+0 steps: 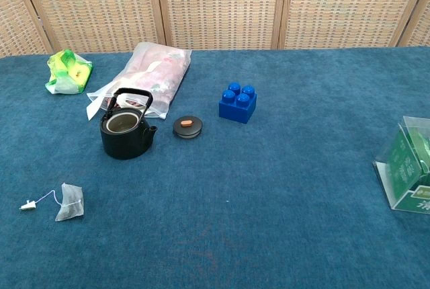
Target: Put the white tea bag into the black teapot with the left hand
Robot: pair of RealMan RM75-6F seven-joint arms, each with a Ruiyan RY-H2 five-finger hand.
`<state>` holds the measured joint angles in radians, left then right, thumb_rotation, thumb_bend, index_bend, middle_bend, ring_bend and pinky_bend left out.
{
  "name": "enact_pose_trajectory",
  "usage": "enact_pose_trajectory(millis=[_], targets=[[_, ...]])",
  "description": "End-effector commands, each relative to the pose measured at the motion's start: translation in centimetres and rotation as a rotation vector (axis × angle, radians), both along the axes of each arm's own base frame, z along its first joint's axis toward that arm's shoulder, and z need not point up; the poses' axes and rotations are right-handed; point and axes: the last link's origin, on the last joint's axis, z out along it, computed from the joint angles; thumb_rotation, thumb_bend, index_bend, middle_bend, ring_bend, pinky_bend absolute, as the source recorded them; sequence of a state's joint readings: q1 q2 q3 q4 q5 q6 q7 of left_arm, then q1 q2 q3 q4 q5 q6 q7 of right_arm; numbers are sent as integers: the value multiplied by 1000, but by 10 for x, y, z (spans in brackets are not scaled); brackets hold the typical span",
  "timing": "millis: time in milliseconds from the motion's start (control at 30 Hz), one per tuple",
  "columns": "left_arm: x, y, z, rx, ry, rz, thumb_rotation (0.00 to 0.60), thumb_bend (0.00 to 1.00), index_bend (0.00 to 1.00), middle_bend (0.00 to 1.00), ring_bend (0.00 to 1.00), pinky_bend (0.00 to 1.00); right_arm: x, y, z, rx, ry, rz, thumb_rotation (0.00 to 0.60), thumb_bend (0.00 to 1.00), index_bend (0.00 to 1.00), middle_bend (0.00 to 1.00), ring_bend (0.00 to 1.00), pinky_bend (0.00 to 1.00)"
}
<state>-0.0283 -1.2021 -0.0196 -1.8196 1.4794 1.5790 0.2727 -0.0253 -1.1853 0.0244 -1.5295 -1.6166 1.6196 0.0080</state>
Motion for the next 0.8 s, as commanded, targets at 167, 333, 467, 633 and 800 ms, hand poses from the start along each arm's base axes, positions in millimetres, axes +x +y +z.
enact_pose_trajectory(millis=[167, 333, 467, 633, 800], targets=[[1, 0, 1, 2, -1, -6, 600, 318, 241, 43, 0, 0, 0, 1, 1, -4, 0, 1, 600, 8, 118, 197, 83, 157], [1, -1, 2, 7, -3, -8, 600, 318, 241, 43, 0, 0, 0, 3, 1, -10, -2, 2, 600, 8, 118, 197, 83, 157], [2, 0, 2, 6, -3, -11, 600, 318, 241, 43, 0, 0, -1, 4, 1, -12, -3, 1, 600, 8, 118, 197, 83, 157], [2, 2, 2, 5, 3, -16, 600, 318, 241, 43, 0, 0, -1, 5, 2, -16, -5, 1, 600, 8, 118, 197, 83, 157], [3, 6, 3, 6, 15, -22, 600, 318, 241, 43, 0, 0, -2, 6, 2, -18, -6, 0, 600, 9, 118, 197, 83, 157]])
